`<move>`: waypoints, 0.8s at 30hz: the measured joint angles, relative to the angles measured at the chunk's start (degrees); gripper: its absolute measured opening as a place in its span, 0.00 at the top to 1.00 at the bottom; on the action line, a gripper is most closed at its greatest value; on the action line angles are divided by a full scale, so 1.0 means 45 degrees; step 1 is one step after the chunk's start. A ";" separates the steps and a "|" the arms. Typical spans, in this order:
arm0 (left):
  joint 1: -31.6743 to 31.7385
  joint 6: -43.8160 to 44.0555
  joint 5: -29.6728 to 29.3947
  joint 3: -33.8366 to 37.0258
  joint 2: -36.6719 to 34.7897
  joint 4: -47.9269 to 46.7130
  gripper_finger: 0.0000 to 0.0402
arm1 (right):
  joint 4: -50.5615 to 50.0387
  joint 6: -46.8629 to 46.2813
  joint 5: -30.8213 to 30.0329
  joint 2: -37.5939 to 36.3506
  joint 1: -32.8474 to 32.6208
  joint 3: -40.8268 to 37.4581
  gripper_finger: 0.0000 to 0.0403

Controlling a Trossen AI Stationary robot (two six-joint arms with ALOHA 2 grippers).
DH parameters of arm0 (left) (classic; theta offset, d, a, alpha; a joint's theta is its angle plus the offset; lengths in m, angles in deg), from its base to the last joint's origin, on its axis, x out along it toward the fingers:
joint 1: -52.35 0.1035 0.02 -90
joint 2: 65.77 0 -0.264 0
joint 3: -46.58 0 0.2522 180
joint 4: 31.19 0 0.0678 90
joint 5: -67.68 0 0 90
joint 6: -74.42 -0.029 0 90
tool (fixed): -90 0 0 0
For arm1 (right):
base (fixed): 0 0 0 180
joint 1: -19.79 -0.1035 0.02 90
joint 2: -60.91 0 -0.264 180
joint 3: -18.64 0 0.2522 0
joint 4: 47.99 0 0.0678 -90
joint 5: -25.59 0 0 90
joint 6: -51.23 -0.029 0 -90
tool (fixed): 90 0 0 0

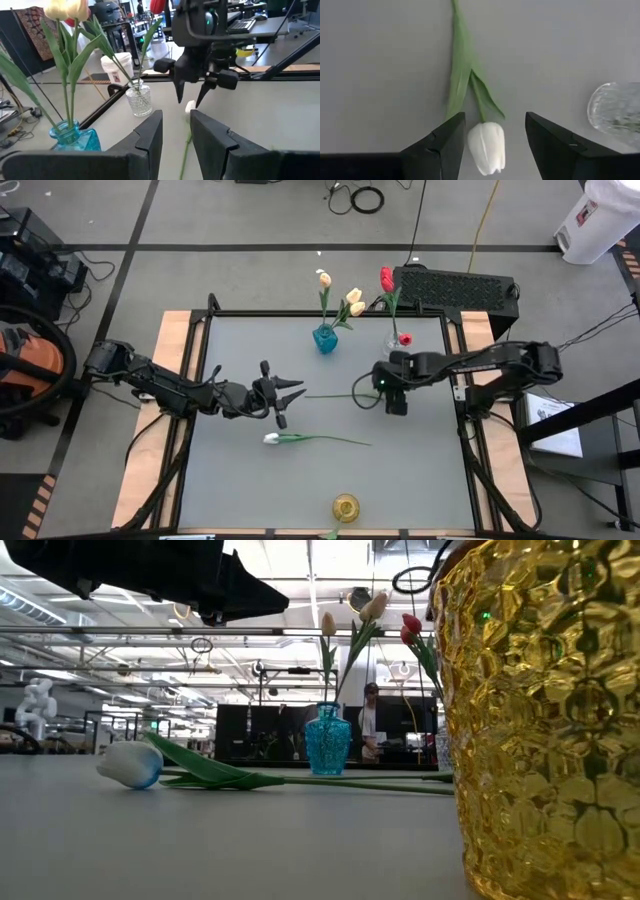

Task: Sort flowers into vase by color
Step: Put the top white flower into the yellow vase

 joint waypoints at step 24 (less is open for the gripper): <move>-0.0005 0.0005 0.0089 -0.0005 0.0009 -0.0755 0.73 | 0.0836 0.0245 -0.0070 0.1779 0.0090 0.0000 0.51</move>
